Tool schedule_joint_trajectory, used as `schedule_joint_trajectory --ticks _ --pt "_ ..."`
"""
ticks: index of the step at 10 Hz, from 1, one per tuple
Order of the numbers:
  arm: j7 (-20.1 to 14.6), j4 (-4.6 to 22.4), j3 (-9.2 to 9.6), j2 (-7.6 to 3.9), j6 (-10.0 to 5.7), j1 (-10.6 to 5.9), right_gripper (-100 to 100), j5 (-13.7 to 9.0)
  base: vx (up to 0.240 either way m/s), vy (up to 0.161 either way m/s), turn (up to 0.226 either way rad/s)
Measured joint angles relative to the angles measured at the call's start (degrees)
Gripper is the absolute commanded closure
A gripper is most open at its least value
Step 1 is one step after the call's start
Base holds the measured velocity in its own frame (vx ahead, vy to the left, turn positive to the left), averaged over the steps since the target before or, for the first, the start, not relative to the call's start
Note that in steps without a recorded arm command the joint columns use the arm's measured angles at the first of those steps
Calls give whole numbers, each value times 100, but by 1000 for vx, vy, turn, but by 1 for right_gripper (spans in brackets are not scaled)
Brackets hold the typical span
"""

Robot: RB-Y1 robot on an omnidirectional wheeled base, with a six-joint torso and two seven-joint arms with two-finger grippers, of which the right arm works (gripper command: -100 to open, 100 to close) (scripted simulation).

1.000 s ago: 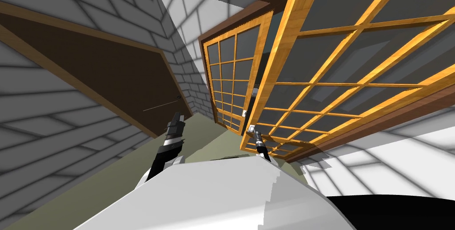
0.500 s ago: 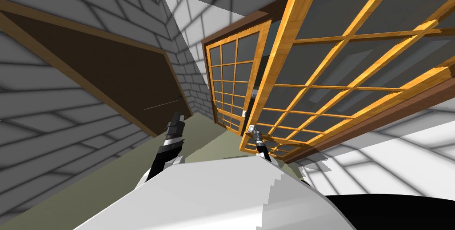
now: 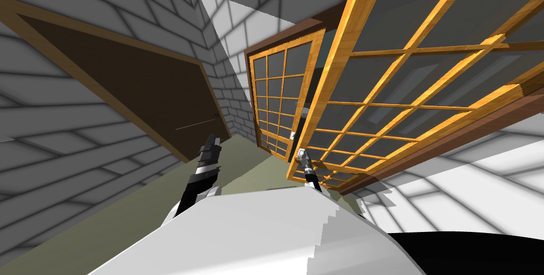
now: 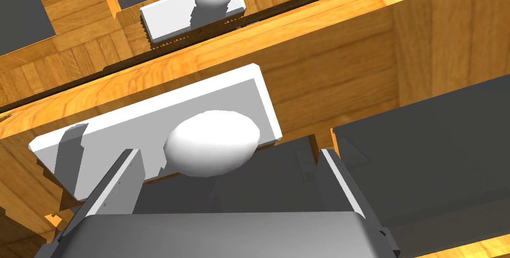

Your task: Pull the door open

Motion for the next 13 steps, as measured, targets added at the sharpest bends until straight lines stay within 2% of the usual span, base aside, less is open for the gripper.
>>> schedule_joint_trajectory --ticks 13 --pt "-1859 50 -14 162 48 -125 -100 108 -28 2 -14"
